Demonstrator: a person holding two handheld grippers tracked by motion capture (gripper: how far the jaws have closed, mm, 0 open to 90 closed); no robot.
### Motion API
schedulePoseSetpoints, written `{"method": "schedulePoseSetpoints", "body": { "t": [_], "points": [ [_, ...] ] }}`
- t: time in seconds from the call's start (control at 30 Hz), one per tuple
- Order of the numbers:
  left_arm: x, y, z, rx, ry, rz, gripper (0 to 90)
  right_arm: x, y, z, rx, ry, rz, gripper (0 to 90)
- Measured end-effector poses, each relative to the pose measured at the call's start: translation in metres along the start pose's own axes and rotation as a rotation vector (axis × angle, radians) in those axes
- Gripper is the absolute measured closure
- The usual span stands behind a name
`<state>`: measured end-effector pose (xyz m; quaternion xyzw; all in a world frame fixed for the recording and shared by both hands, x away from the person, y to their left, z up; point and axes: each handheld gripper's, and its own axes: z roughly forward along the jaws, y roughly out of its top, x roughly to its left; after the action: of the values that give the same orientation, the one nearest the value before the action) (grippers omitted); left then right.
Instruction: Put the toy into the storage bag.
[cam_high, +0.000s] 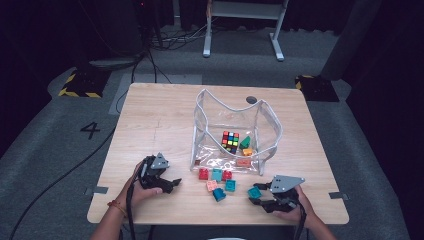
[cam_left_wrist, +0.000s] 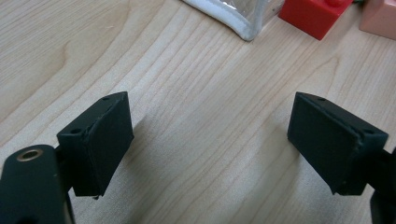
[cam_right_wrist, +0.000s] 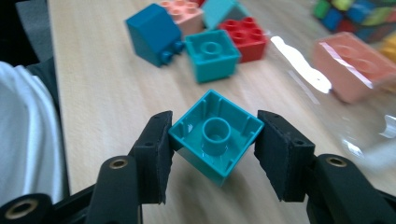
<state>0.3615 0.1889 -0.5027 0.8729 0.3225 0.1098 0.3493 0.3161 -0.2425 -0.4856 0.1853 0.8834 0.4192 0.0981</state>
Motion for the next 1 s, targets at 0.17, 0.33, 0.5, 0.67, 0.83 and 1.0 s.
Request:
{"method": "schedulePoseSetpoints", "body": {
  "t": [0.17, 0.33, 0.5, 0.67, 0.83, 1.0],
  "points": [
    [0.0, 0.0, 0.0, 0.001, 0.007, 0.003, 14.3, -0.02, -0.01, -0.015, -0.002, -0.072, 0.031, 48.1],
    [0.0, 0.0, 0.0, 0.001, -0.001, 0.001, 14.3, -0.038, -0.019, -0.027, -0.016, -0.131, 0.075, 48.1],
    [0.0, 0.0, 0.0, 0.0, -0.001, 0.0, 14.3, -0.057, -0.022, -0.035, -0.021, -0.19, 0.105, 48.1],
    [0.0, 0.0, 0.0, 0.001, -0.001, 0.001, 14.3, -0.076, -0.022, -0.041, -0.027, -0.23, 0.139, 48.1],
    [0.0, 0.0, 0.0, 0.001, -0.001, 0.0, 14.3, -0.097, -0.016, -0.05, -0.06, -0.278, 0.141, 48.1],
    [0.0, 0.0, 0.0, 0.001, -0.001, 0.0, 14.3, -0.119, -0.008, -0.053, -0.085, -0.312, 0.141, 48.2]
  ]
}}
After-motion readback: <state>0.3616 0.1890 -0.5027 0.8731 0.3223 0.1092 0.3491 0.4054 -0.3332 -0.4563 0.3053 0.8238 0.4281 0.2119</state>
